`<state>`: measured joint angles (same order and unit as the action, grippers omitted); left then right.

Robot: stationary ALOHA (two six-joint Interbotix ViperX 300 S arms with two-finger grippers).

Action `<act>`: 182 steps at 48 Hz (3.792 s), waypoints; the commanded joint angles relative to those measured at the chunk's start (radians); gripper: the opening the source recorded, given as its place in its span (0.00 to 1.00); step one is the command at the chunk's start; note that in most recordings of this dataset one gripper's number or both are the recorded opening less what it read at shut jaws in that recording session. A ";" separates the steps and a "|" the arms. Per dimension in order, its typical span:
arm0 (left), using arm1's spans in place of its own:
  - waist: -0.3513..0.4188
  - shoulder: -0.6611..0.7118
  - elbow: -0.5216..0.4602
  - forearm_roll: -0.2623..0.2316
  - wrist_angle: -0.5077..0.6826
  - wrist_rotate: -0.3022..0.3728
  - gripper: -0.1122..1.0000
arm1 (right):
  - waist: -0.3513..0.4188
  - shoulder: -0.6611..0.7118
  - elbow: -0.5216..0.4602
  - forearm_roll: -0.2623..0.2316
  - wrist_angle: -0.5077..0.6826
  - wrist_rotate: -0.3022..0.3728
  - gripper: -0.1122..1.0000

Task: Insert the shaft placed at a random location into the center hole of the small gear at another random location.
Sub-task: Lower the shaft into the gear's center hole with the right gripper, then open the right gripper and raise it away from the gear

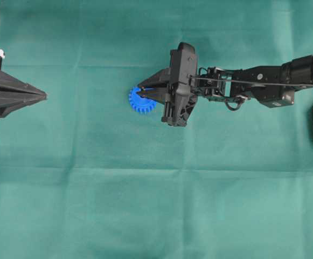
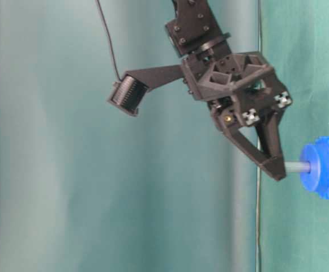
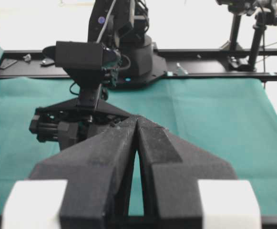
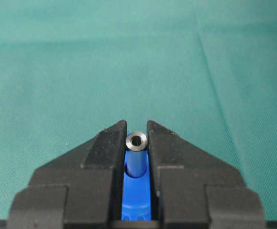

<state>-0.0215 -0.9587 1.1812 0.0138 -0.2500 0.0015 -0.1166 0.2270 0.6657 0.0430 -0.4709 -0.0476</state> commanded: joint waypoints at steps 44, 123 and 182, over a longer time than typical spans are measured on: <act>0.003 0.006 -0.020 0.000 0.006 0.000 0.10 | 0.002 0.031 -0.026 0.005 -0.023 -0.008 0.22; 0.002 0.005 -0.021 0.002 0.009 -0.005 0.10 | 0.002 -0.066 -0.020 0.008 0.043 -0.008 0.72; 0.003 0.000 -0.023 0.002 0.009 -0.008 0.10 | 0.002 -0.242 0.190 0.015 0.049 -0.006 0.71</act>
<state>-0.0215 -0.9618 1.1812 0.0123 -0.2362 -0.0046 -0.1181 0.0092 0.8636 0.0552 -0.4203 -0.0491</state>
